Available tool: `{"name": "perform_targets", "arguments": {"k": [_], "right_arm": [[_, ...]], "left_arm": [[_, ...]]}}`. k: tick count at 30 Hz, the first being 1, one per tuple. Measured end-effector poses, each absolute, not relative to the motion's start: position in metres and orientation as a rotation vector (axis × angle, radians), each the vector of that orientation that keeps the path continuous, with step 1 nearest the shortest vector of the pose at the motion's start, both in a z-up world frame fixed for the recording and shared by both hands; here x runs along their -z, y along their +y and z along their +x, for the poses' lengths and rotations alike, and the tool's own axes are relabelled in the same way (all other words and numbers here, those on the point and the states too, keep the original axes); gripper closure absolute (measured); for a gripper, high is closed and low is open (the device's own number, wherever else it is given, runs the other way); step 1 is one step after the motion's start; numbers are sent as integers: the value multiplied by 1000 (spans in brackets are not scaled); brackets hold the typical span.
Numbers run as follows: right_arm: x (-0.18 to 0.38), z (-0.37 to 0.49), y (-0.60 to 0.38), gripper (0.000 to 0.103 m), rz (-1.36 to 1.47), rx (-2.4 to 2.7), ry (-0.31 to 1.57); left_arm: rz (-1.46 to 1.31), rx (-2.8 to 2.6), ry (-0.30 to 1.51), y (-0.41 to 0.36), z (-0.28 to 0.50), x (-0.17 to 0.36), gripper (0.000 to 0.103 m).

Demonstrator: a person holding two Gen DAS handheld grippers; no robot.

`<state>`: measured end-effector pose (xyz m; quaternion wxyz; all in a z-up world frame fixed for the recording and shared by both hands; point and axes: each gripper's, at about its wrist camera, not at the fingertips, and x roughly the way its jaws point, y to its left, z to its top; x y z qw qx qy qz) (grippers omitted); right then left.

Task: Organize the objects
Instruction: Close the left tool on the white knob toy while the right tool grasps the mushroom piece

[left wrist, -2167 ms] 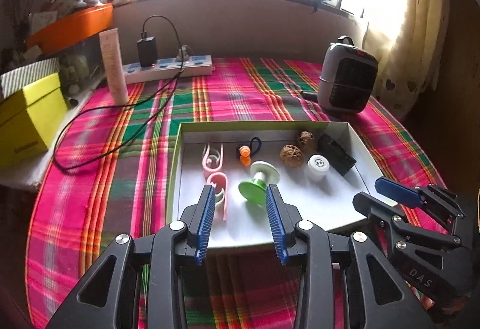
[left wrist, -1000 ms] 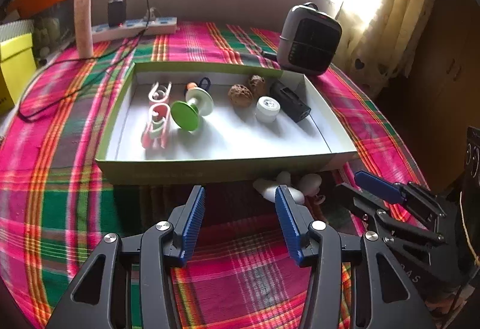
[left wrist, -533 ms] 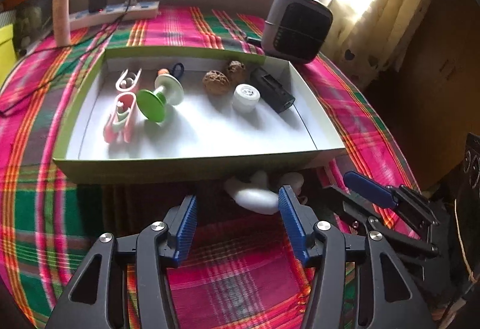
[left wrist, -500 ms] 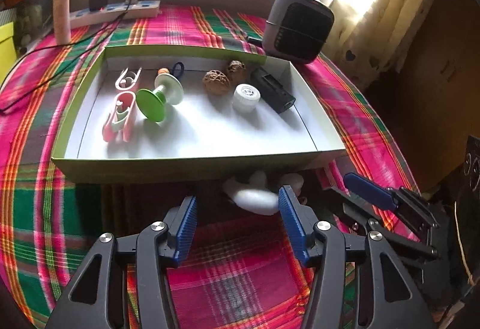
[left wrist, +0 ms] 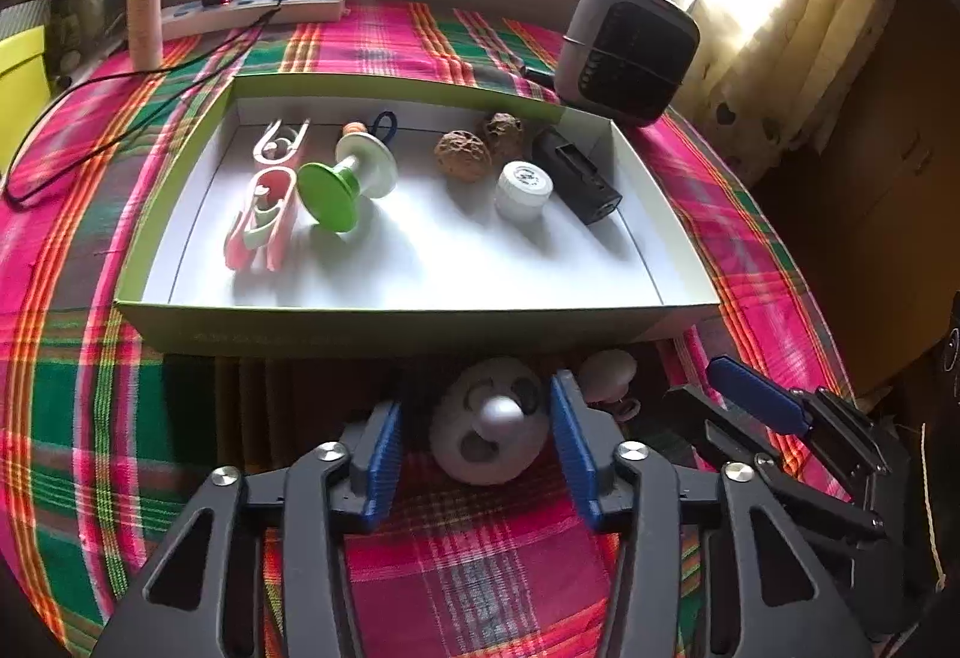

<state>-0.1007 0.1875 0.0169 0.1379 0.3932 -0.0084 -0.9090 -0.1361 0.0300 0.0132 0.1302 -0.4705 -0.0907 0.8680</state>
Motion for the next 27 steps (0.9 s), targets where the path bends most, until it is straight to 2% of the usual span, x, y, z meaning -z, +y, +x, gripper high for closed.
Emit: {"name": "perform_targets", "arguments": {"k": [5, 27], "right_arm": [[-17, -101, 185, 63, 1142, 2631, -9], [-9, -112, 153, 63, 1183, 2552, 94]], "left_arm": [[-1367, -2527, -265, 27, -133, -12, 70], [-1341, -2578, -287, -6, -116, -12, 71]]}}
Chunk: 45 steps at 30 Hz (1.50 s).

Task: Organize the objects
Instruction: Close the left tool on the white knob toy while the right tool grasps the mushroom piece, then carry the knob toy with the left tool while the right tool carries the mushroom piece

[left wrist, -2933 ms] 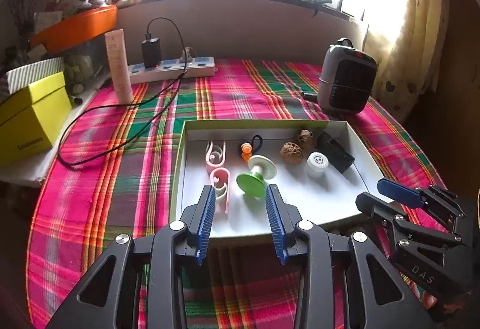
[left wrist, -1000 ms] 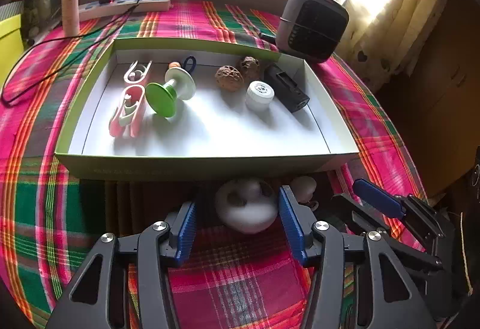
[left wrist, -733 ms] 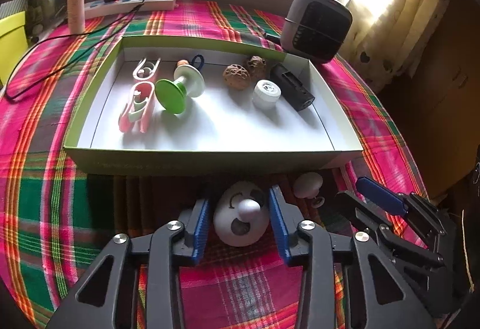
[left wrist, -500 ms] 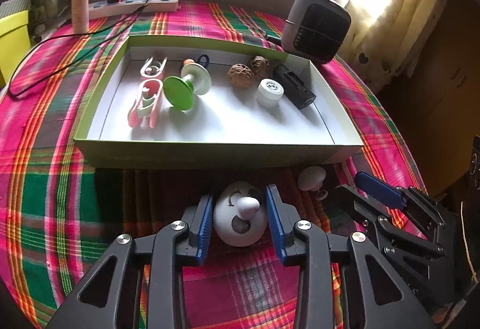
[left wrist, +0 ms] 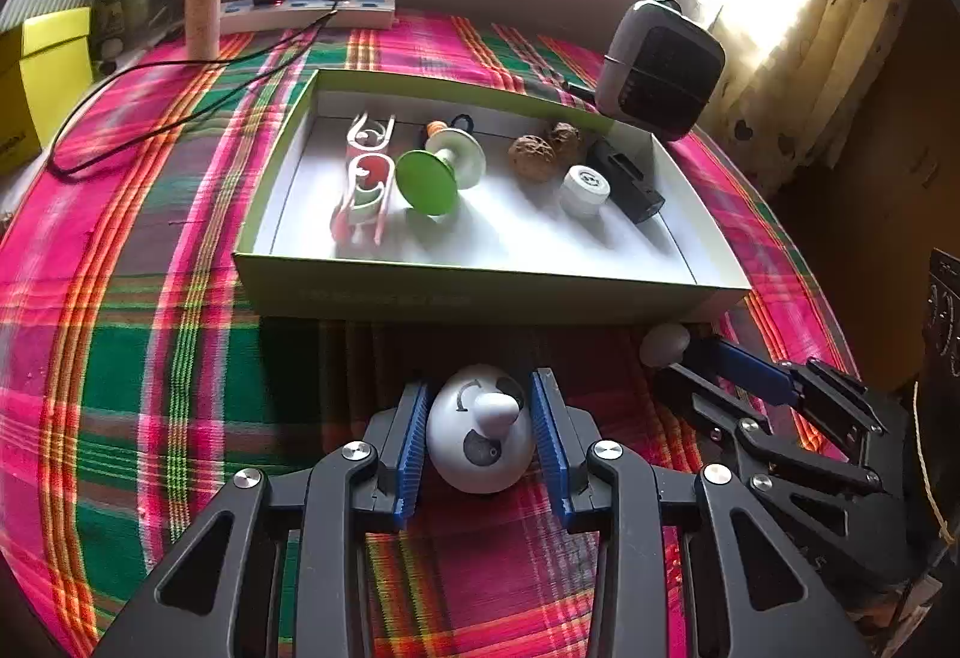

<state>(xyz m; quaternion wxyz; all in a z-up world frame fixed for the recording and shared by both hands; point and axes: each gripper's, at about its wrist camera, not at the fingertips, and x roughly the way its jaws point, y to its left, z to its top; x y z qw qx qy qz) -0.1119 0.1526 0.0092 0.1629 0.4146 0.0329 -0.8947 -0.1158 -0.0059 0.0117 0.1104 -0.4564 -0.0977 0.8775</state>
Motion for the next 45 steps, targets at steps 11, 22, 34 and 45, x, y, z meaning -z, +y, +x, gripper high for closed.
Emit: {"name": "perform_targets", "arguments": {"k": [11, 22, 34, 45], "right_arm": [[-5, -123, 145, 63, 1230, 2549, 120], [-5, -125, 146, 63, 1239, 2569, 97], [-5, -121, 146, 76, 1227, 2557, 82], [-7, -118, 147, 77, 1206, 2555, 62]], "left_arm": [[-1323, -2579, -306, -12, -116, -10, 71], [-1320, -2575, -304, -13, -117, -10, 71], [-1321, -2574, -295, -12, -116, -11, 72], [-1321, -2579, -294, -12, -115, -11, 72]]}}
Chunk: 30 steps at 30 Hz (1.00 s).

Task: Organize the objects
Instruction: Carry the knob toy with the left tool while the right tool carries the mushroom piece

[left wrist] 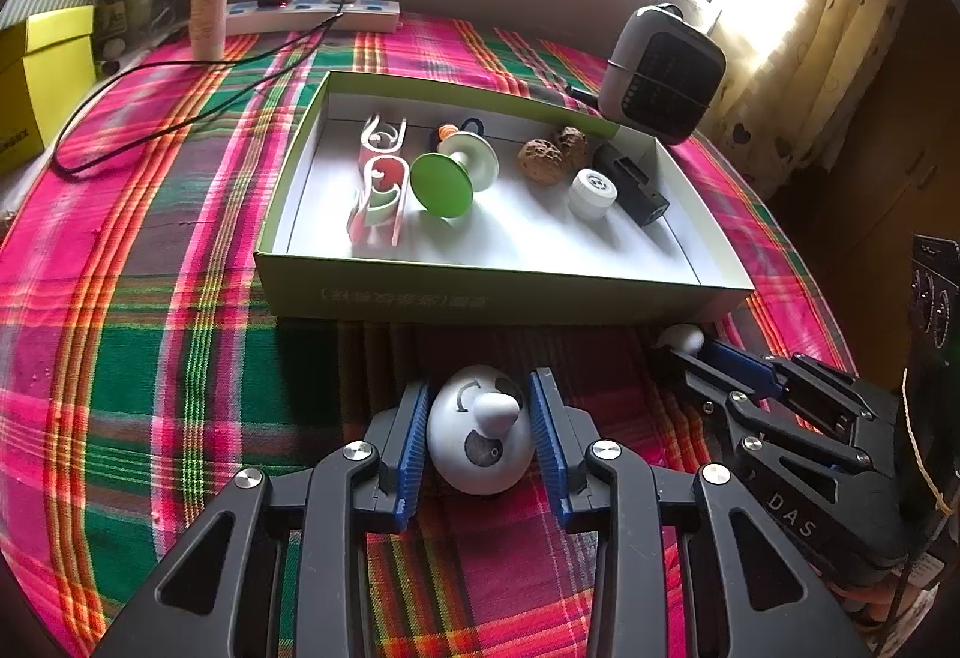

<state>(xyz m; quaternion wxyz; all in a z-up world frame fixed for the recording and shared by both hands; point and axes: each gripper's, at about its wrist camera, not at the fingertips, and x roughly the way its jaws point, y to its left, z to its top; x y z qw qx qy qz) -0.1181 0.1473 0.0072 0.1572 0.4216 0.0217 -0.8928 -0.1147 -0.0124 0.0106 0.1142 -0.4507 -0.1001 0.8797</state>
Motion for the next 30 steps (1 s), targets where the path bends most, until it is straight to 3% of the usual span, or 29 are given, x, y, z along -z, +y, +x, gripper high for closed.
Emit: {"name": "perform_targets", "arguments": {"k": [30], "right_arm": [[-13, -109, 149, 77, 1174, 2551, 36]], "left_arm": [[-1293, -2603, -260, -11, -107, -17, 78]]}}
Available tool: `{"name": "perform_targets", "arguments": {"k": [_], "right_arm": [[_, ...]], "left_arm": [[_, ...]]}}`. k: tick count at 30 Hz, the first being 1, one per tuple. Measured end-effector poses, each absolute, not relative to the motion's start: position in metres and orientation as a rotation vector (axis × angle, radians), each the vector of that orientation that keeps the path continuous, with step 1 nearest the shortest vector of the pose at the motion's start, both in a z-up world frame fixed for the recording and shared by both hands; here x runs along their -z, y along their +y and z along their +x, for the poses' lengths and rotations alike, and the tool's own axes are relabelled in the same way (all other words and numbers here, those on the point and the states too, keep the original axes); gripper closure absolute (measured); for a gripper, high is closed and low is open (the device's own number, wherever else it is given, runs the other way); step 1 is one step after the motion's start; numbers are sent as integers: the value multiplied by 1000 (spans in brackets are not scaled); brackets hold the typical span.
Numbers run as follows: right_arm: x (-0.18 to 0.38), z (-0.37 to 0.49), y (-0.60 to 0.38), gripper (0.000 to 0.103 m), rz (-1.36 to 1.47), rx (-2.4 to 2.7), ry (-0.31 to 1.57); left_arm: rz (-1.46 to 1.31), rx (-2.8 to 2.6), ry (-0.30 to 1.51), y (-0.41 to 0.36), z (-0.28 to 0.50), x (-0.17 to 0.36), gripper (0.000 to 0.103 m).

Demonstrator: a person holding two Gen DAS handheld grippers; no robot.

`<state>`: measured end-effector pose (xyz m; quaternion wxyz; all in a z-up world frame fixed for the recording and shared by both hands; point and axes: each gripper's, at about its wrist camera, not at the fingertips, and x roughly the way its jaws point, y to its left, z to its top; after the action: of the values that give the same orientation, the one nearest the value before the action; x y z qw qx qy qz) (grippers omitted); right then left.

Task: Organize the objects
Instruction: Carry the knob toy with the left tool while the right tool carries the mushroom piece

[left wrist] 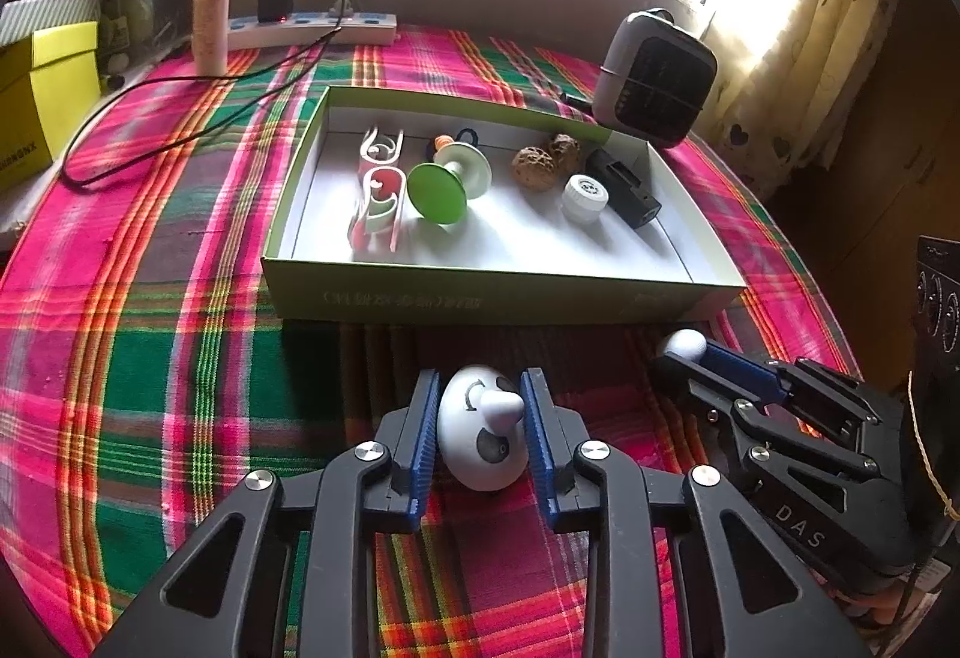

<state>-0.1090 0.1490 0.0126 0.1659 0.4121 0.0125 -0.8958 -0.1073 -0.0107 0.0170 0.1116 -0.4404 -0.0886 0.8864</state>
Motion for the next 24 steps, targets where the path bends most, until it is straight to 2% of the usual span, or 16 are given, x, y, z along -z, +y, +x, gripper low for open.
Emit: {"name": "perform_targets", "arguments": {"k": [24], "right_arm": [[-43, -113, 155, 77, 1070, 2602, 36]], "left_arm": [[-1184, -2637, -218, -3, -117, -52, 78]]}}
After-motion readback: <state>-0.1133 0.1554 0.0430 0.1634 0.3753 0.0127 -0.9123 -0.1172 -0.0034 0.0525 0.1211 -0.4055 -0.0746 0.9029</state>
